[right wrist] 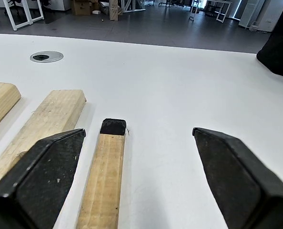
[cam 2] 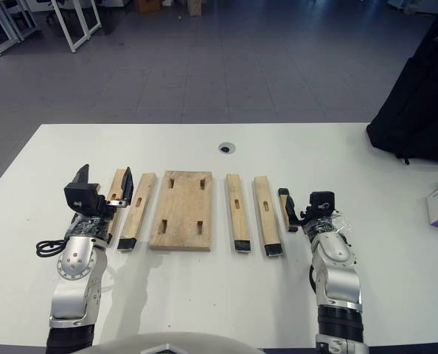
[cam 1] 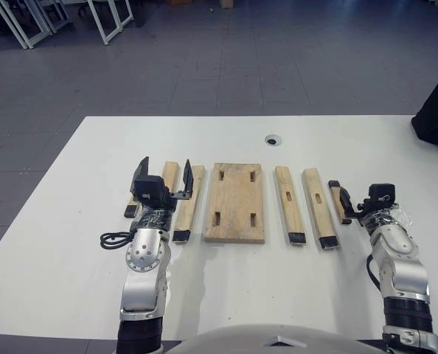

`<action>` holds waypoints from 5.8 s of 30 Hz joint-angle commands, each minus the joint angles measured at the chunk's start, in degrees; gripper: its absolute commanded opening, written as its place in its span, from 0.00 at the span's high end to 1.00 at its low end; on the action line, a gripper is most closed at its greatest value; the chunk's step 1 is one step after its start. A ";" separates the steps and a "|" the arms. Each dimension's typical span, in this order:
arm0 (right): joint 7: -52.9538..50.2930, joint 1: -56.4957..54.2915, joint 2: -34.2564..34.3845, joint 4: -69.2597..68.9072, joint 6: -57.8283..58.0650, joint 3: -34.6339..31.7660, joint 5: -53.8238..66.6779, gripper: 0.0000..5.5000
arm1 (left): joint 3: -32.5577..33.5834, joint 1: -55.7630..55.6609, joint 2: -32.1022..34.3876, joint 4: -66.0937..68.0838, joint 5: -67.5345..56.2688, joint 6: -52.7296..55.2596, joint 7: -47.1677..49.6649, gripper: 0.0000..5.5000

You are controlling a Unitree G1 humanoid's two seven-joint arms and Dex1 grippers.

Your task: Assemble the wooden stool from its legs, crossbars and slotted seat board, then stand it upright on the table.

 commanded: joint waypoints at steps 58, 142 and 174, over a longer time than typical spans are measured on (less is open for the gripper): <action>21.42 -4.50 -3.93 -25.53 6.68 27.38 7.50 0.77 | 6.35 -7.65 -2.27 -1.58 -76.86 42.40 2.79 0.16; 10.41 -6.28 -0.74 -14.75 7.61 23.54 -0.83 0.52 | 16.54 -18.05 10.71 21.75 -26.97 15.53 -4.76 0.92; 10.89 -5.51 -0.56 -14.68 5.91 25.17 -3.54 0.52 | 16.43 -17.03 9.30 20.95 -25.51 17.34 -4.86 0.92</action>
